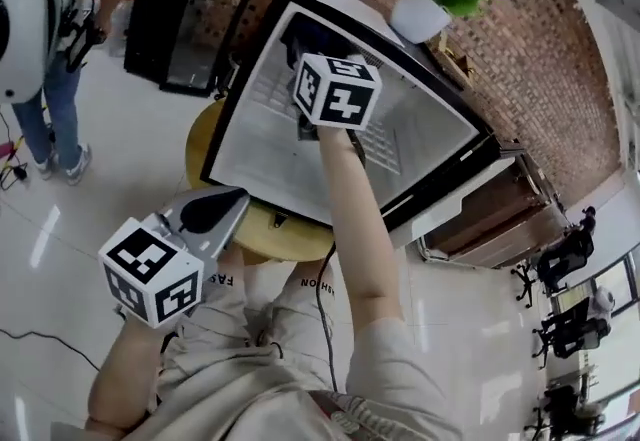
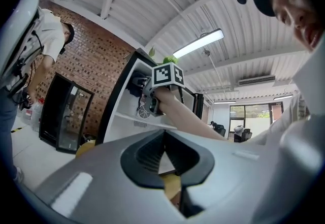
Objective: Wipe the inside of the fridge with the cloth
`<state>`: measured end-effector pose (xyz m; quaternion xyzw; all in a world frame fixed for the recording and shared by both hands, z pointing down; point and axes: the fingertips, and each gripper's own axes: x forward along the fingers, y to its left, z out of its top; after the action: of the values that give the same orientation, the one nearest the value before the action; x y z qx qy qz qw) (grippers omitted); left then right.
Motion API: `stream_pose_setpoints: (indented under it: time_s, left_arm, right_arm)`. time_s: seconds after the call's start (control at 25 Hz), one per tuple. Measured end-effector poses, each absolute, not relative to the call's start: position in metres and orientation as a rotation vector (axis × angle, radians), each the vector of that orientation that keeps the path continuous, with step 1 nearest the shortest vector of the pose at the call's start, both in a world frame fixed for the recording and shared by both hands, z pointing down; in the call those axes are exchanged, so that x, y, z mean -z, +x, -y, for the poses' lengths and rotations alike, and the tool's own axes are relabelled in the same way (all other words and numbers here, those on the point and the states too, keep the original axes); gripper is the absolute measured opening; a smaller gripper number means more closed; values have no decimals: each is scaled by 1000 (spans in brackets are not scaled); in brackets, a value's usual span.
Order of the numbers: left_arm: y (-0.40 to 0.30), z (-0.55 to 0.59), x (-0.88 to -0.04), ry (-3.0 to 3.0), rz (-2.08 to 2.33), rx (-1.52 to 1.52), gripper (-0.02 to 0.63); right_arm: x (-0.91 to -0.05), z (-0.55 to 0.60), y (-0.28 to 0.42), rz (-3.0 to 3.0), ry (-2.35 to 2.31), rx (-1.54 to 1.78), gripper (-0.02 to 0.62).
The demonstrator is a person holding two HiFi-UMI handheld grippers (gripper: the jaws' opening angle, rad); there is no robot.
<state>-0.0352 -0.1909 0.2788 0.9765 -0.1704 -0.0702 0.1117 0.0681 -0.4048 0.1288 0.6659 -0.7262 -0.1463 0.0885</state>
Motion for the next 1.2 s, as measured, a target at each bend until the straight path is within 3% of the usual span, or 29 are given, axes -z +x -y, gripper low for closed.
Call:
stream_pose_setpoints:
  time_s: [0.16,0.36,0.48,0.68,0.84,1.04,1.2]
  left_arm:
    - [-22,185,-272,2859,508,221,2]
    - [-17,182,-273,2869,496,206,2]
    - [-10,179,-277,2864,479,195,2]
    - [-9,180,-280,2865,484,190,2]
    - [-18,192,-278,2876,560,191,2]
    - [-28,208,-286,2885,673,154,2]
    - [-27,209,-291,2883,669,131,2]
  right_arm:
    - [-117,376,118,2213,2036,387,146]
    - [-115,285,256,1993,2576,236,147]
    - [-116,239,287,1952,2818,229,143]
    - [-115,171,235,2051,2722,669,138]
    - [-174,166,158,2002,2194,983,138]
    - [-302,253,110,1879,1738,794,141]
    - [-347,355,111,1600,1662,825,141]
